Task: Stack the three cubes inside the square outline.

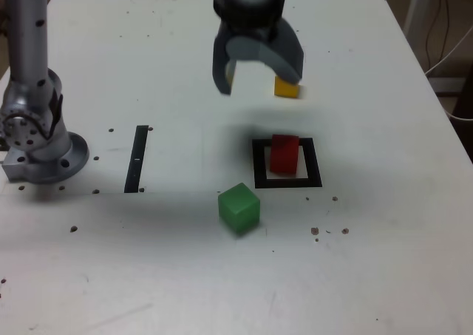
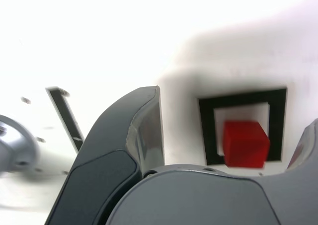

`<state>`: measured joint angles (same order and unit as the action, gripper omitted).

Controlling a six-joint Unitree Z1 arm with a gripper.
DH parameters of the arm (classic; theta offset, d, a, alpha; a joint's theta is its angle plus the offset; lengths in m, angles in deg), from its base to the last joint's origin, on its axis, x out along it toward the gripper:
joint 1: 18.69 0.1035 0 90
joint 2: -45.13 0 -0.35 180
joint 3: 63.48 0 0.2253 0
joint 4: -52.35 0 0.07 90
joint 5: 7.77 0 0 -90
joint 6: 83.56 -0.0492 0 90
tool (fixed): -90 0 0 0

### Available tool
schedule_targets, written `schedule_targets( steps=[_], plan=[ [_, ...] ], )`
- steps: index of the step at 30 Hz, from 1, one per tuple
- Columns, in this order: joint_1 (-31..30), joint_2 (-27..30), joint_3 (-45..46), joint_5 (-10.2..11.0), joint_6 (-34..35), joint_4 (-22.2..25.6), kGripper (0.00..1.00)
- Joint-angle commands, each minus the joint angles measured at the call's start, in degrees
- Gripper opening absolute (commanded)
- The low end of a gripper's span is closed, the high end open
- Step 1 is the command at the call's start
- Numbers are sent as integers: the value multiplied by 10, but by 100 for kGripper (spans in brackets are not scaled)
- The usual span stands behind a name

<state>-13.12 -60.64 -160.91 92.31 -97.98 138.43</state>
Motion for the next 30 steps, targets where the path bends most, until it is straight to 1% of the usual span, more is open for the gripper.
schedule_targets(
  steps=[1,7,12,15,19,22,30],
  plan=[
    [21,2,-14,3,-25,3,99],
    [88,-15,-60,11,-102,1,99],
    [126,-56,-90,11,-154,-2,99],
    [145,-86,-100,6,-179,-4,99],
    [155,-116,-105,-6,-203,-10,99],
    [156,-130,-109,-11,-216,-20,99],
    [156,-155,-121,-12,-226,-32,95]
  ],
)
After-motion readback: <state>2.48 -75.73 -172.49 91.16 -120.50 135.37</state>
